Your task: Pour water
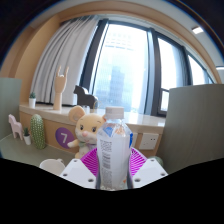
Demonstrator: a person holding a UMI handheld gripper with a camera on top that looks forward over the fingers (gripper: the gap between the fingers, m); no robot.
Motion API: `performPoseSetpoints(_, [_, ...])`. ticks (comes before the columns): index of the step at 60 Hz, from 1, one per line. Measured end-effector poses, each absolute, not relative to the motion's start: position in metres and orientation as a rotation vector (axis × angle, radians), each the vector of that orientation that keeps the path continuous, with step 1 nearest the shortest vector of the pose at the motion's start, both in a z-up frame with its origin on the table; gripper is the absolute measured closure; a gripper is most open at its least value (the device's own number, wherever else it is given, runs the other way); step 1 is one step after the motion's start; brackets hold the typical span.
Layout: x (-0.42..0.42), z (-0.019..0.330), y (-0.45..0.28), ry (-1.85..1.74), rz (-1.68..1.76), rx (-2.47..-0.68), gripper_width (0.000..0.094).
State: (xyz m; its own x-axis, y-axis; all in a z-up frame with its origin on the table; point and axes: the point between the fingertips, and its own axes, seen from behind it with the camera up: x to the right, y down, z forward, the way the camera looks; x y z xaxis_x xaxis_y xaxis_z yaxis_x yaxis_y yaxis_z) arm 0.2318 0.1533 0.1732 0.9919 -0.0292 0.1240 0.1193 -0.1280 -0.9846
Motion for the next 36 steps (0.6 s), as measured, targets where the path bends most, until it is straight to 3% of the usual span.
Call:
performPoseSetpoints(14, [0.237,0.103,0.158,0.008,-0.038,-1.767,0.058])
performPoseSetpoints(28, [0.242,0.108,0.155,0.029,-0.047,-1.715,0.0576])
performPoseSetpoints(36, [0.242,0.109,0.156,0.029,-0.054,-1.722,0.0424])
